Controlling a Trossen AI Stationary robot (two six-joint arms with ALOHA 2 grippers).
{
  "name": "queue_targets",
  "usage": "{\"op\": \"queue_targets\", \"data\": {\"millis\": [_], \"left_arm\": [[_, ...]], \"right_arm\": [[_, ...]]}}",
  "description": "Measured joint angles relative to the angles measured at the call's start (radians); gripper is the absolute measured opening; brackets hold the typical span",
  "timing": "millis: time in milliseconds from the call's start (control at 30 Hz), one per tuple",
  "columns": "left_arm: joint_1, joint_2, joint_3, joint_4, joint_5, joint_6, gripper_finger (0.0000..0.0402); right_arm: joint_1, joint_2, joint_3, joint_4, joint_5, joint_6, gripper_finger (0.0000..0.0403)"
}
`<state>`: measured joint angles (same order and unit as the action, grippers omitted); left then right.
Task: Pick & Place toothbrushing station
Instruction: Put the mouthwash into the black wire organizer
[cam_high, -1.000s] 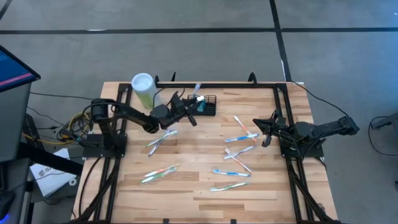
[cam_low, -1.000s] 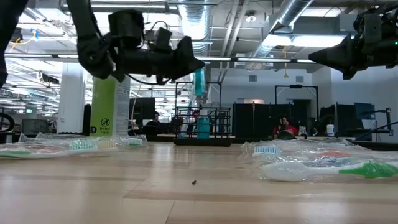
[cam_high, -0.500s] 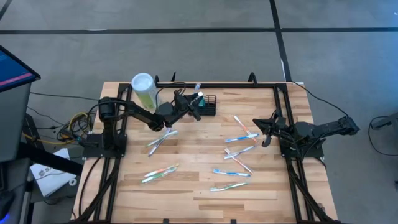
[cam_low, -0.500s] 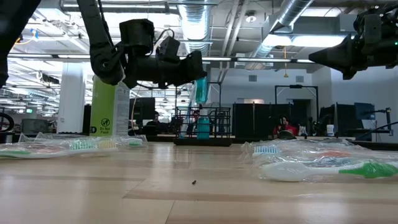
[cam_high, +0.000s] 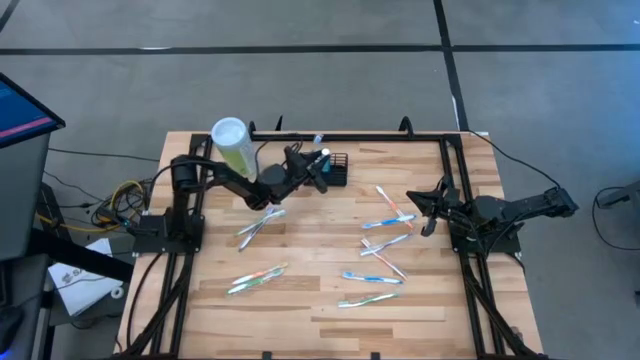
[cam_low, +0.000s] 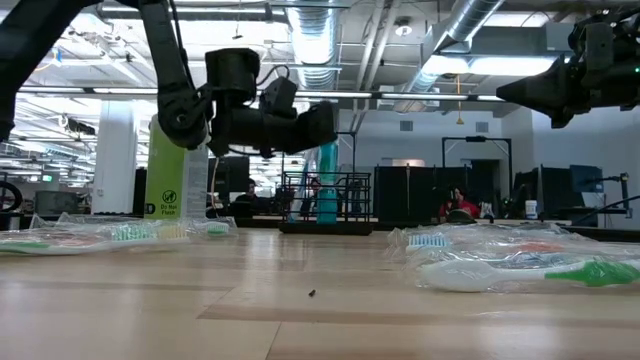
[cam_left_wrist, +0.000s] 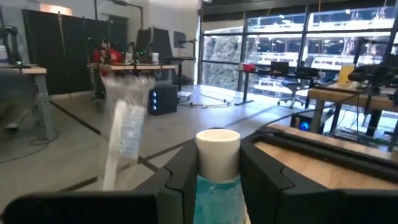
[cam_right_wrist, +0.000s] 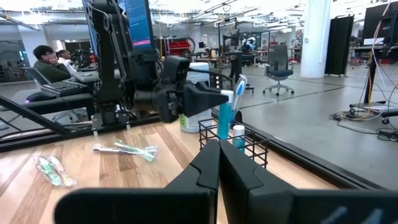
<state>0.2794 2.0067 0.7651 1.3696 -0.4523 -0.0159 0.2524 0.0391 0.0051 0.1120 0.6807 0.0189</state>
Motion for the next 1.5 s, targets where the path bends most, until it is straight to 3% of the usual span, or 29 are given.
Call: {"op": "queue_targets", "data": {"millis": [1500], "left_arm": [[-0.005, 0.046, 0.008, -0.105, -0.023, -0.043, 0.0092]], "right_arm": [[0.000, 0.000, 0.000, -0.002, 0.000, 0.000, 0.0001]]}}
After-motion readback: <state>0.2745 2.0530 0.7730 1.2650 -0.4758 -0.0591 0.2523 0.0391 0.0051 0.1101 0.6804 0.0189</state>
